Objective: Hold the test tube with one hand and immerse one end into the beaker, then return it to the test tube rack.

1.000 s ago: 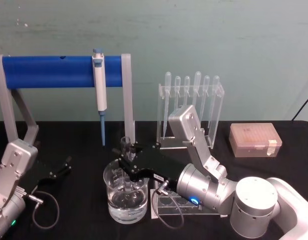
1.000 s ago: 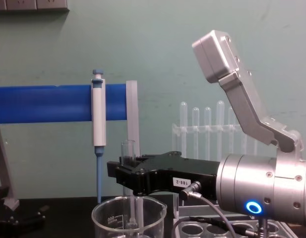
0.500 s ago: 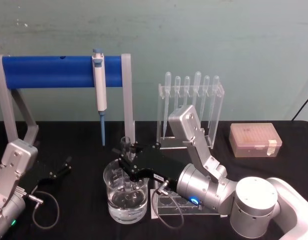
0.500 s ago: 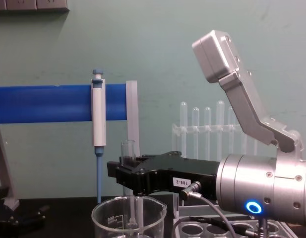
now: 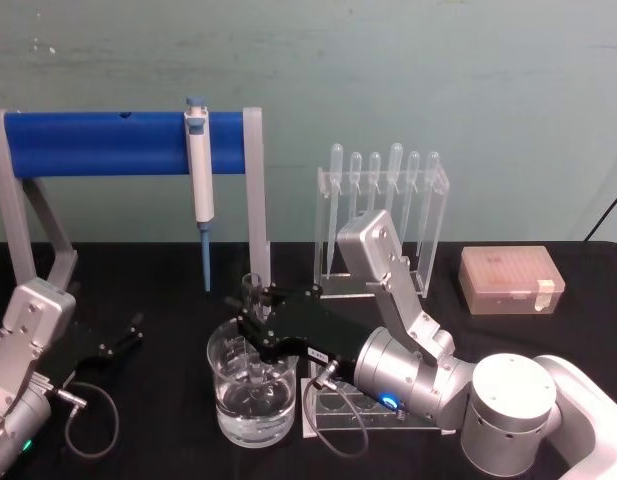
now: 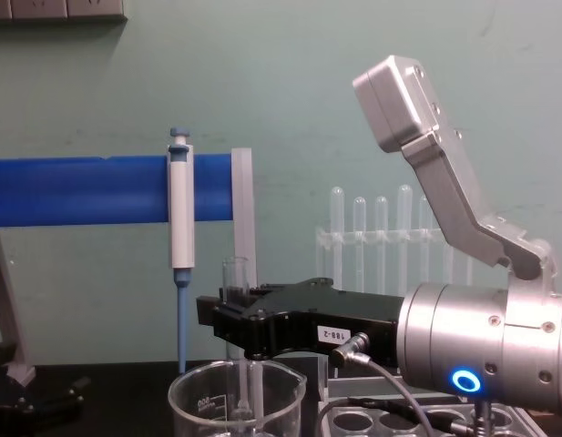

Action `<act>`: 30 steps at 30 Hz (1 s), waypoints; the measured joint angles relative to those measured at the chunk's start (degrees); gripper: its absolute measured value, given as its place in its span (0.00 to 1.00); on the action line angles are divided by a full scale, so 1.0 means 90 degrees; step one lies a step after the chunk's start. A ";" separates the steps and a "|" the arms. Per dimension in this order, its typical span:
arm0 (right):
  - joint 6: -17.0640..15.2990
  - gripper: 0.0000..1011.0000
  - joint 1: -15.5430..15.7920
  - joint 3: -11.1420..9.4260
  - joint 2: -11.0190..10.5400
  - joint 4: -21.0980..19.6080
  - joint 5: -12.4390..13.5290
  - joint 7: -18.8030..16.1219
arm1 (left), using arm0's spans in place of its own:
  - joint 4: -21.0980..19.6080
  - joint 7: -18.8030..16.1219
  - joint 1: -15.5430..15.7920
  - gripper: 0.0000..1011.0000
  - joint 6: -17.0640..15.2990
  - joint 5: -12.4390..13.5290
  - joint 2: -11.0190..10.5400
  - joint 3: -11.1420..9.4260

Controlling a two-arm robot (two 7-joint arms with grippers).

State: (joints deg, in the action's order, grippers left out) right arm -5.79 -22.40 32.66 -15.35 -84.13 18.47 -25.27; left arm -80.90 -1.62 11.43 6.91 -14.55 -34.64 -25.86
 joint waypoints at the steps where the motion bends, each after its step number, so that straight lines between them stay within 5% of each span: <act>1: 0.0000 0.22 0.0000 0.0000 0.0000 0.0000 0.0000 0.0000 | 0.0000 0.0000 0.0000 0.99 0.0000 0.0000 0.0000 0.0000; 30: 0.0000 0.22 0.0000 0.0000 0.0000 0.0000 0.0000 0.0000 | 0.0000 0.0000 0.0000 0.99 0.0000 0.0000 0.0000 0.0000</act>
State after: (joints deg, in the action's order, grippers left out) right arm -5.79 -22.40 32.66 -15.36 -84.13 18.47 -25.27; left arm -80.90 -1.62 11.43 6.91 -14.55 -34.64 -25.86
